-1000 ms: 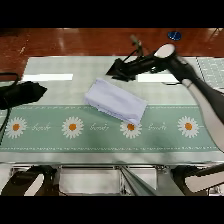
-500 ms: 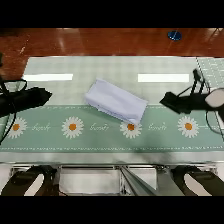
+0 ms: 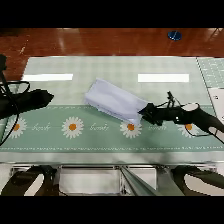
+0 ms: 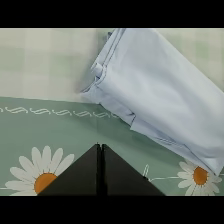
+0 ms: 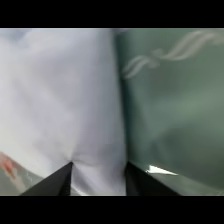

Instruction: Fold the shirts.

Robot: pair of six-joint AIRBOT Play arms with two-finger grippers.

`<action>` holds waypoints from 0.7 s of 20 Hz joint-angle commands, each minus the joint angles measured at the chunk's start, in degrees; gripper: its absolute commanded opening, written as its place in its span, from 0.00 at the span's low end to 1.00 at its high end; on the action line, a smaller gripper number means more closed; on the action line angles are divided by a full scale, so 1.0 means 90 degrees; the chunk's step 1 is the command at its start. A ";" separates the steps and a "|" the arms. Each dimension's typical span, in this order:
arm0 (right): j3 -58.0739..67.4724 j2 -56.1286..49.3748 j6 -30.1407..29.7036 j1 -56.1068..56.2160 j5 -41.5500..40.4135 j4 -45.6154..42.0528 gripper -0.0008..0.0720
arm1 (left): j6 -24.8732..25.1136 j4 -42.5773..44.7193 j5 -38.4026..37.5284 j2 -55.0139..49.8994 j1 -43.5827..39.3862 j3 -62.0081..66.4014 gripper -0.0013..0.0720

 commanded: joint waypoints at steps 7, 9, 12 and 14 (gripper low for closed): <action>0.3648 -0.0860 -0.0136 0.1030 0.0920 -0.1093 0.04 | 0.0002 -0.0002 -0.0022 -0.0041 0.0000 -0.0005 0.05; 0.4835 -0.0860 0.0563 0.1025 0.1256 -0.2144 0.04 | 0.0002 -0.0002 -0.0022 -0.0083 0.0000 -0.0005 0.05; 0.6671 -0.0860 0.1307 0.0835 0.2103 -0.3725 0.04 | 0.0005 0.0002 0.0000 -0.0204 0.0000 -0.0007 0.05; 0.7694 -0.0860 0.1554 0.0311 0.2773 -0.3966 0.04 | 0.0005 0.0000 -0.0007 -0.0333 0.0000 -0.0007 0.05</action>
